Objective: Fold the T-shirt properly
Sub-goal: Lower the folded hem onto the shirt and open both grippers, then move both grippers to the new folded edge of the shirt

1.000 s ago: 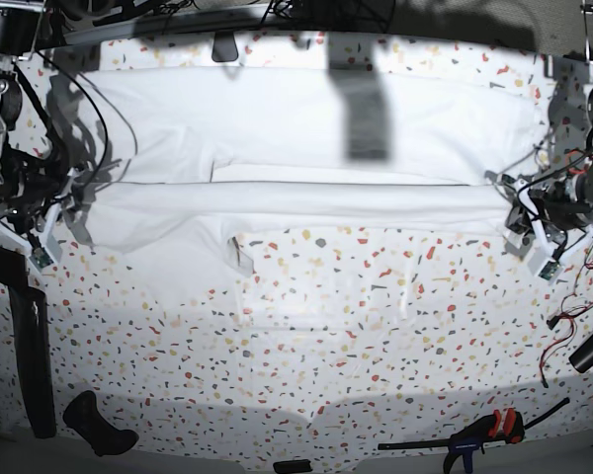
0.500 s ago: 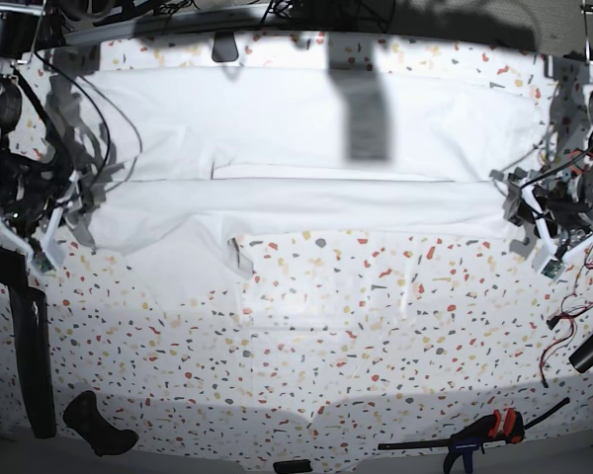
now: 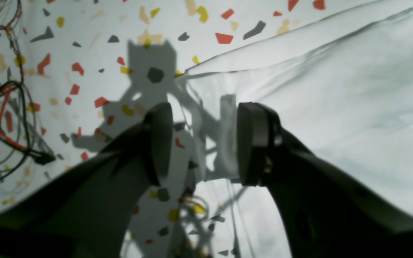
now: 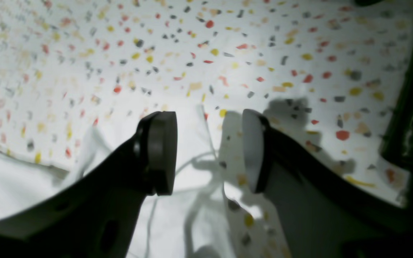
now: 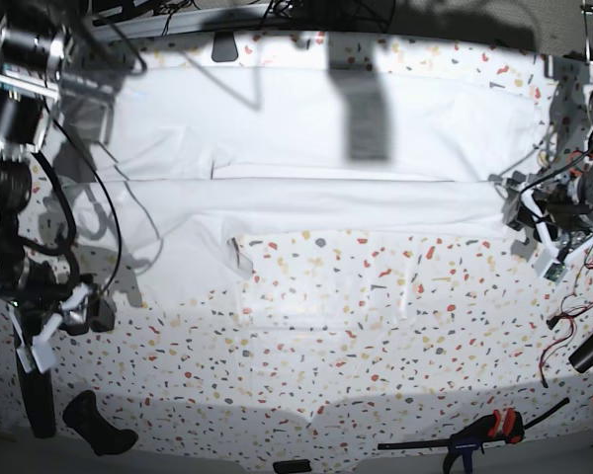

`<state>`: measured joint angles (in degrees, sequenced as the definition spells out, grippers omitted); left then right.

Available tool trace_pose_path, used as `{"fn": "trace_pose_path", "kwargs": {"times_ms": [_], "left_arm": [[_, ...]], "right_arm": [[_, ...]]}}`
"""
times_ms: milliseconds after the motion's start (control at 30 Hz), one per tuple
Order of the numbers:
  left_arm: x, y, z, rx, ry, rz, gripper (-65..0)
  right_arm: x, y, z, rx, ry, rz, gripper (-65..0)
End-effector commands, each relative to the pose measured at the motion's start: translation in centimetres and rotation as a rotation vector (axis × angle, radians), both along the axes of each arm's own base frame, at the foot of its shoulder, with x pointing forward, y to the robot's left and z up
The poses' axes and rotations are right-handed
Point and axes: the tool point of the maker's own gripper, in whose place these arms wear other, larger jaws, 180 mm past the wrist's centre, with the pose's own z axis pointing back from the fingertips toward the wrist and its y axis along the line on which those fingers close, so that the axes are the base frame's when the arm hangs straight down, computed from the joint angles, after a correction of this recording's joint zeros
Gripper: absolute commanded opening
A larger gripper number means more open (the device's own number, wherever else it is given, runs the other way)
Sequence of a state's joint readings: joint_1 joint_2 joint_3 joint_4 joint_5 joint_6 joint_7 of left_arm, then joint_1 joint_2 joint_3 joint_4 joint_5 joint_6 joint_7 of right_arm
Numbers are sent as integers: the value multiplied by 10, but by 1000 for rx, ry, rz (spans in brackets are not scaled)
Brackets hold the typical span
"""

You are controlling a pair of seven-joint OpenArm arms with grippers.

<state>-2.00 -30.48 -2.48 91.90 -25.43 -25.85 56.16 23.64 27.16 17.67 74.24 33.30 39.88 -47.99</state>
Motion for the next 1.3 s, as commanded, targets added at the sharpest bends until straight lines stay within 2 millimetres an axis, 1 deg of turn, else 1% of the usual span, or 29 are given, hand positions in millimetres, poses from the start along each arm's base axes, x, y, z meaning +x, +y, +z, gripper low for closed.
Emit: {"fn": "trace_pose_path", "kwargs": {"times_ms": [0,67,133,200,300,400,533,667,833,933,967,1000,1033,1067,1133,1267], "left_arm": [[9,5,14,7,-43,2,-368],[9,4,15,0,-46,1,-368],[11,4,16,-4,-59,0,-368],[12,3,17,-8,-68,-1,-368],[12,3,17,-8,-68,-1,-368],[12,3,17,-8,-68,-1,-368],[12,4,17,-8,-67,5,-368],[14,8,18,-10,-69,44,-368],[14,8,17,-11,-69,44,-368],[14,7,17,-11,-69,44,-368],[14,7,18,-11,-69,44,-368],[14,7,17,-11,-69,44,-368],[14,8,17,-10,-69,44,-368],[14,8,18,-10,-69,44,-368],[14,8,17,-10,-68,44,-368],[13,8,17,-10,-67,44,-368]], "right_arm": [[16,-9,24,7,-62,-19,-362],[29,-17,15,16,-16,-55,-362],[38,-20,2,25,46,-74,-362],[45,-16,-9,50,97,-68,-362],[48,-12,-34,-8,196,-48,-362],[48,-4,-60,-94,260,-6,-362],[45,10,-88,-169,278,57,-362],[42,22,-108,-162,270,89,-362],[32,26,-132,-220,340,108,-362],[27,29,-143,-224,366,113,-366],[25,31,-147,-219,377,115,-378],[23,34,-150,-217,387,119,-408],[22,37,-152,-216,397,123,-451],[21,39,-153,-216,405,127,-510],[22,40,-152,-217,407,129,-650],[22,40,-152,-216,407,128,-650]]}}
